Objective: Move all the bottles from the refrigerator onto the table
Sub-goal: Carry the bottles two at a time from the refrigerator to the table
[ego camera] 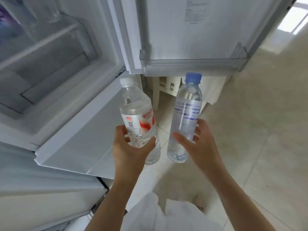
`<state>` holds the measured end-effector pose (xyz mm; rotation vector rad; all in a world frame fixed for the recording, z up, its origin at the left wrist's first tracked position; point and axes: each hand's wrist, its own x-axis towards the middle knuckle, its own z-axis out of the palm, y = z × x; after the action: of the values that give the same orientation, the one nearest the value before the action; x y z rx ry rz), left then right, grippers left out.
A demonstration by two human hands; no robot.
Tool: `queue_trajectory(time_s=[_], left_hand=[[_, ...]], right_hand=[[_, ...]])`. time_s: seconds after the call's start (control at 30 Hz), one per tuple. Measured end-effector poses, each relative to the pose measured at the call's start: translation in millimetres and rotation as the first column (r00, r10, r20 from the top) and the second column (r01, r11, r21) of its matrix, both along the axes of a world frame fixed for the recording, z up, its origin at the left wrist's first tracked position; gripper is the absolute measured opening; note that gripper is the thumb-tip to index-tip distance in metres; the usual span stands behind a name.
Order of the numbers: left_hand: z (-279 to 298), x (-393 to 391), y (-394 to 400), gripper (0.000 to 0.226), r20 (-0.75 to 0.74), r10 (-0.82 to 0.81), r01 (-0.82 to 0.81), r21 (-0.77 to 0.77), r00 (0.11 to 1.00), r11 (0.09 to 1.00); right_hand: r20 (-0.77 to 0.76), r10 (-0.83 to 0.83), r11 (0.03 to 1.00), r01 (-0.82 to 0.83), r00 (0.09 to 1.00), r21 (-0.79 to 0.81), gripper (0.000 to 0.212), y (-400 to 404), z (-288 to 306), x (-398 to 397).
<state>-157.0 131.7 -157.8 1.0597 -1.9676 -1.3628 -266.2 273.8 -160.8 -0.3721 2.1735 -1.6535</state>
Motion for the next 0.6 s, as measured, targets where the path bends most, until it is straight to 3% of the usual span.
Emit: queue_trajectory(time_s=[0.27,0.6], left_hand=[[-34,-42,128,0.063,0.110,-0.226,0.206,0.163,0.968,0.965],[-57,-131,305,0.059,0.164,-0.400,0.366,0.204,0.902,0.908]], right_hand=[[0.069,-0.186,0.978,0.178,0.980,0.112,0.063,151,-20,-13],[0.122,-0.335,0.931,0.308,0.934,0.195,0.062,340,-37,-69]])
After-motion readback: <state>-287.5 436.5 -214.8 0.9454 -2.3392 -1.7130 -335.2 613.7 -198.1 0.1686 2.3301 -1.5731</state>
